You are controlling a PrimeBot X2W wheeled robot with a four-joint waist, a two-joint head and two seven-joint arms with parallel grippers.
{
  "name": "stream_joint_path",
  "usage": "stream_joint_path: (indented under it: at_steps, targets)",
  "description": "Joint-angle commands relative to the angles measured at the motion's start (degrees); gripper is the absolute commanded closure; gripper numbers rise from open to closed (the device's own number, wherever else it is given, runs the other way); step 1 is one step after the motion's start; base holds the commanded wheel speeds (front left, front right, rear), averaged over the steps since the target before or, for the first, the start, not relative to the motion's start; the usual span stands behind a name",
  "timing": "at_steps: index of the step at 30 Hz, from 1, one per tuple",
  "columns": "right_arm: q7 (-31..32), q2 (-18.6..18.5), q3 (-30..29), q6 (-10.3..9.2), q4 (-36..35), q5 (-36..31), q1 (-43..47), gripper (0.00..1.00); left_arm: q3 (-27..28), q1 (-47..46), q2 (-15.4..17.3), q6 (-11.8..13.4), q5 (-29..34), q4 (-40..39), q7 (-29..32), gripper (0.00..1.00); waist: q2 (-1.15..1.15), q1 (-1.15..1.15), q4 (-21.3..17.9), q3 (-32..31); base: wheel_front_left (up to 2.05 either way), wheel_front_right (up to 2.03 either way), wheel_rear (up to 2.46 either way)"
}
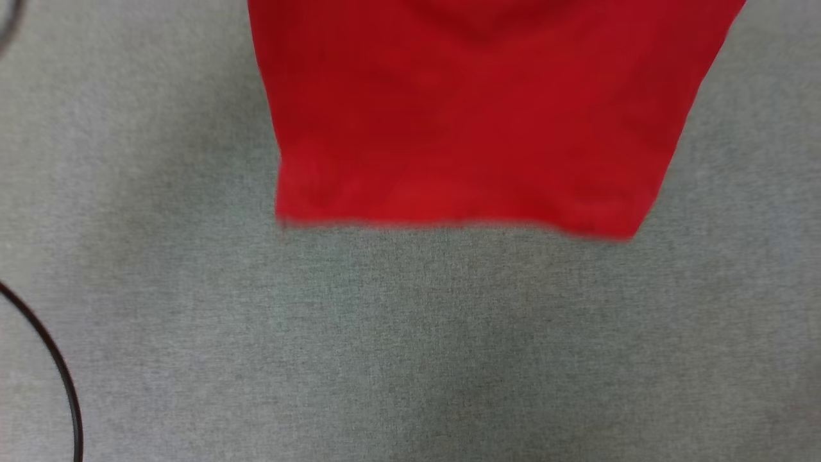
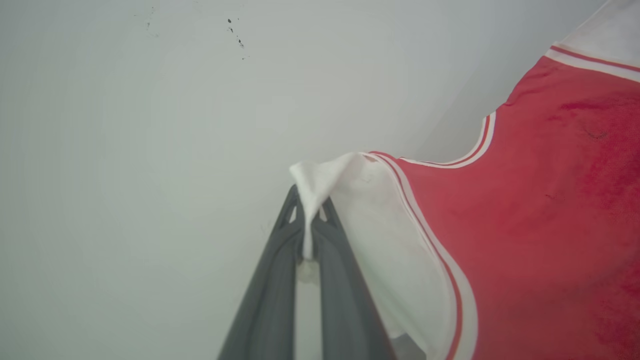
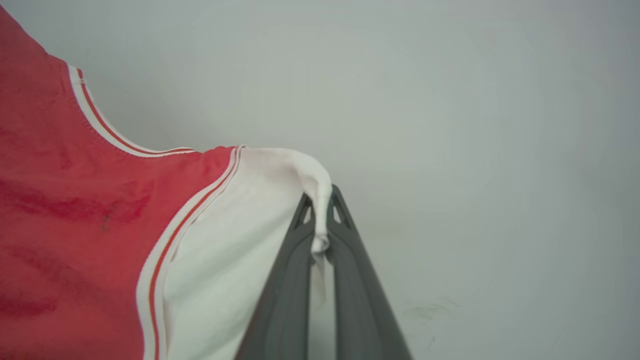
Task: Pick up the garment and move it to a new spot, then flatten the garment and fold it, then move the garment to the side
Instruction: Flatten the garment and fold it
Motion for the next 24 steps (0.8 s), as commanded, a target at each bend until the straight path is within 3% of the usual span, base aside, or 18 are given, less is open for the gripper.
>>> stream_joint_path:
  at_steps: [1, 7, 13, 18, 24]
  targets:
    - [-0.37, 1.00, -0.39, -0.04, 1.15, -1.46, -2.19, 1.00, 0.45, -2.15, -0.81, -0.16, 0.67, 1.41, -0.69, 1.00, 0.00, -0.01, 0.18, 2.46, 0.00, 0.00, 0.00]
    - [-1.15, 5.09, -1.32, -0.04, 6.21, -7.54, -15.14, 1.00, 3.28, -14.34, -4.76, -2.36, 2.17, 10.41, -4.77, 1.00, 0.00, -0.01, 0.50, 6.89, 0.00, 0.00, 0.00]
    - [-3.33, 7.84, -0.91, -0.04, 11.25, -10.25, -22.80, 1.00, 4.17, -20.95, -7.09, -4.10, 2.65, 17.31, -7.82, 1.00, 0.00, -0.01, 0.70, 8.75, 0.00, 0.00, 0.00]
    - [-5.53, 9.45, 1.39, -0.04, 15.19, -10.44, -23.70, 1.00, 3.34, -21.52, -8.18, -5.41, 2.33, 21.47, -9.82, 1.00, 0.00, -0.01, 0.80, 9.70, 0.00, 0.00, 0.00]
    - [-9.63, 10.98, 6.31, -0.04, 18.85, -8.71, -18.63, 1.00, 1.36, -16.87, -9.10, -6.44, 1.32, 24.97, -12.06, 1.00, 0.00, -0.01, 0.51, 10.26, 0.00, 0.00, 0.00]
